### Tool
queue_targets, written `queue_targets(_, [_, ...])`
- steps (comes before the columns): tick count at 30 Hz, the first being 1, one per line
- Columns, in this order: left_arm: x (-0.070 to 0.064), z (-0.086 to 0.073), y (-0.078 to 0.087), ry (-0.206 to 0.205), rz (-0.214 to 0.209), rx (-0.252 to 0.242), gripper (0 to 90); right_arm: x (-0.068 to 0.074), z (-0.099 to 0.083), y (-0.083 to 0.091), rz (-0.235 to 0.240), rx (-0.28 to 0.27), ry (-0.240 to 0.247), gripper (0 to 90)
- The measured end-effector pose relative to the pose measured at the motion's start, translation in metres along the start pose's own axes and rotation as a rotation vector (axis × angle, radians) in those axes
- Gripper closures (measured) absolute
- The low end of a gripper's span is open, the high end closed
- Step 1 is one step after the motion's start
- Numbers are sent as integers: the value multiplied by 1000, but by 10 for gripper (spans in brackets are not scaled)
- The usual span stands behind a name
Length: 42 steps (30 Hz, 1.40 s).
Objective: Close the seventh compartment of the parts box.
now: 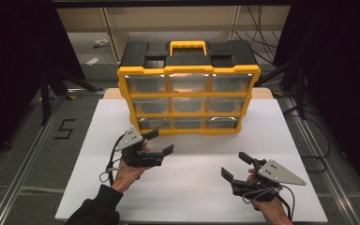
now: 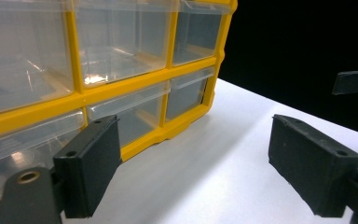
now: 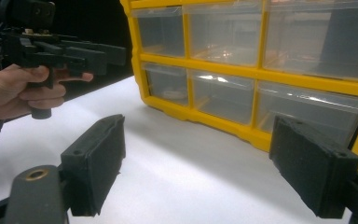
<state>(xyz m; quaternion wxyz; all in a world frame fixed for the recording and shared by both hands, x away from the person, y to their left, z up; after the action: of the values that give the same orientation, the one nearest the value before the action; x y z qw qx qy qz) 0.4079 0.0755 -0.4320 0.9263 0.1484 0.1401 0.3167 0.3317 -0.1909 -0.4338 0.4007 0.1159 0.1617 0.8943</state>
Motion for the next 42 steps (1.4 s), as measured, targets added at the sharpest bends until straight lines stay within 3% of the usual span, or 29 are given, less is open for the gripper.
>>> queue_targets(7, [-5,-4,5,-21,5,-5,163,0,0,0,3,-4,-1,192])
queue_targets(42, [-12,-24,33,-50,23,-31,158,1,0,1,1,-9,1,192])
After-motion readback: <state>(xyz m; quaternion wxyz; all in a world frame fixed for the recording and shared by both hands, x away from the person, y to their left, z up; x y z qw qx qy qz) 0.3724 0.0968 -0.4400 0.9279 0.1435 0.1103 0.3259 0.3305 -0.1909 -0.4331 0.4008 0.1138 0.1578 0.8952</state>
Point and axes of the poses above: each handheld gripper's, and its own axes: y roughly backward along the jaws, z roughly out of its top, x roughly to its left, the point moved 7 cm from there along -y, roughly forward along the jaws, and after that the axes turned 10 degrees about x, right-handed, at the moved point
